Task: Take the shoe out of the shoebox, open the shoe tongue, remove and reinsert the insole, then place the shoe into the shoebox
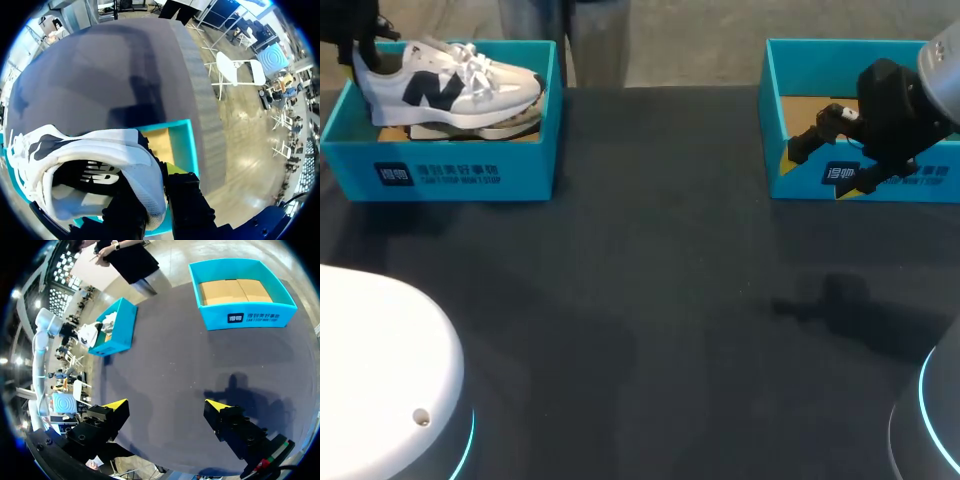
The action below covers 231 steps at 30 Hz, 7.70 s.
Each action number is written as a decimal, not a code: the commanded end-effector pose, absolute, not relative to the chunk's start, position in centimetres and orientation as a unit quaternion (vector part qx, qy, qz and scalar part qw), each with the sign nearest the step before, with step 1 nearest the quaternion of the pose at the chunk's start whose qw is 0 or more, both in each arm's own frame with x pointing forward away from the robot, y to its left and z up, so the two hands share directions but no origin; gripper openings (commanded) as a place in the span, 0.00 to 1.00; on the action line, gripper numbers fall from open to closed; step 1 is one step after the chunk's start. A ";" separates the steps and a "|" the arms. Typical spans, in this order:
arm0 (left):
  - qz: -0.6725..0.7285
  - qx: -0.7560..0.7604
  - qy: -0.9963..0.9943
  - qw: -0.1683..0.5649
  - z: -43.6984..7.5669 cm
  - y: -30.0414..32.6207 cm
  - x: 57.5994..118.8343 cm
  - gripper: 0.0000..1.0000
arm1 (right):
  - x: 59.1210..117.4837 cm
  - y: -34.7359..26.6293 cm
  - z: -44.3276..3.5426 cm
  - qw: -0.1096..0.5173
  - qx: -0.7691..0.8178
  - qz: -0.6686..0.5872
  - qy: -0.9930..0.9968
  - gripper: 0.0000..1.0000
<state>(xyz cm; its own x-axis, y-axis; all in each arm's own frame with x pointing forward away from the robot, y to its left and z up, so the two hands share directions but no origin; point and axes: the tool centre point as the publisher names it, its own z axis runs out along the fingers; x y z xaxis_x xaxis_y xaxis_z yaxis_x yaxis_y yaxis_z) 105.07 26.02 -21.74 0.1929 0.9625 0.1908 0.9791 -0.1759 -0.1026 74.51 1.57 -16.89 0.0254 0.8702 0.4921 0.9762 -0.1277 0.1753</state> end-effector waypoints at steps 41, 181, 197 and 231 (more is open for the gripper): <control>-0.062 -0.836 -0.531 0.124 -20.2 8.0 88.8 0.00 | 74.6 1.7 -17.0 0.106 -0.709 -0.249 -0.651 1.00; 0.045 -0.689 -0.722 -0.040 -32.7 5.2 76.7 1.00 | 74.6 1.7 -17.0 0.106 -0.709 -0.249 -0.651 1.00; 0.045 -0.689 -0.722 -0.040 -32.7 5.2 76.7 1.00 | 74.6 1.7 -17.0 0.106 -0.709 -0.249 -0.651 1.00; 0.274 -0.530 -0.802 -0.026 -28.3 9.7 77.4 1.00 | 74.6 1.7 -17.0 0.106 -0.709 -0.249 -0.651 1.00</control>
<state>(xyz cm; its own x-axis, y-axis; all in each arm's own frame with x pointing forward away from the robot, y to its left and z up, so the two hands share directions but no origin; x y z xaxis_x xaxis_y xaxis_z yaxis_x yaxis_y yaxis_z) 76.49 8.45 -27.61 -0.3821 0.8802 -0.2814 0.9028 0.2906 -0.3170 74.51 1.56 -16.89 0.0255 0.8702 0.4921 0.9762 -0.1278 0.1753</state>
